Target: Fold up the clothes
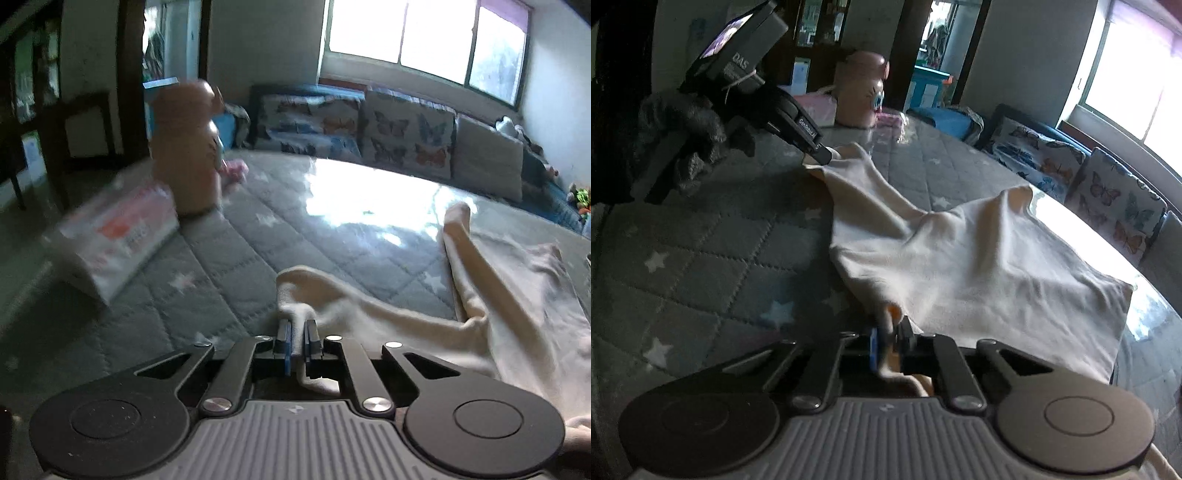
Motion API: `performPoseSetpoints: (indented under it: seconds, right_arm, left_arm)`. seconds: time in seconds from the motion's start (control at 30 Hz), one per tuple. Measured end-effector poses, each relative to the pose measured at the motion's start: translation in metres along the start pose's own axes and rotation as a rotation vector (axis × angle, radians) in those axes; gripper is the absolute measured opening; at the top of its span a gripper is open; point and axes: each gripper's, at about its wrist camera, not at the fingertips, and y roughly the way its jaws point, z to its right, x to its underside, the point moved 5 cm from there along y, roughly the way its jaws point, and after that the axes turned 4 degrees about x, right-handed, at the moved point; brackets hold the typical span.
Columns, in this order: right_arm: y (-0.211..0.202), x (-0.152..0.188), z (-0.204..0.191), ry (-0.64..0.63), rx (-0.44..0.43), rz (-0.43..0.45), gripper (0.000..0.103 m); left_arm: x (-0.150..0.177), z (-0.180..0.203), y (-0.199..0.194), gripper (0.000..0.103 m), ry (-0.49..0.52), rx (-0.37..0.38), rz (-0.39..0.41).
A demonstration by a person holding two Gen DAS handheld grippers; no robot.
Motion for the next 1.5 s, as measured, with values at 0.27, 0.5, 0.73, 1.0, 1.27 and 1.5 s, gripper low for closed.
performPoseSetpoints:
  seconds: [0.27, 0.5, 0.73, 1.0, 1.27, 1.5]
  right_arm:
    - [-0.024, 0.010, -0.024, -0.029, -0.091, 0.009, 0.008]
    - [-0.034, 0.020, -0.027, 0.000, -0.176, -0.015, 0.017]
    - [-0.034, 0.018, 0.032, 0.135, -0.083, -0.020, 0.037]
    - [-0.030, 0.016, 0.103, 0.294, 0.037, -0.030, 0.037]
    - [0.016, 0.021, 0.186, 0.476, 0.185, -0.030, 0.037]
    - [0.064, 0.013, 0.227, 0.559, 0.212, -0.029, 0.037]
  left_arm:
    - [0.014, -0.025, -0.041, 0.007, -0.027, -0.124, 0.031]
    - [0.035, -0.038, -0.049, 0.012, -0.053, -0.159, -0.048]
    - [0.020, -0.045, -0.065, 0.047, -0.067, -0.210, 0.004]
    - [0.002, 0.007, -0.054, 0.046, 0.017, -0.054, 0.026]
    - [0.005, 0.081, 0.006, 0.030, 0.123, 0.151, -0.082]
    - [0.006, 0.111, 0.046, 0.027, 0.179, 0.203, -0.137]
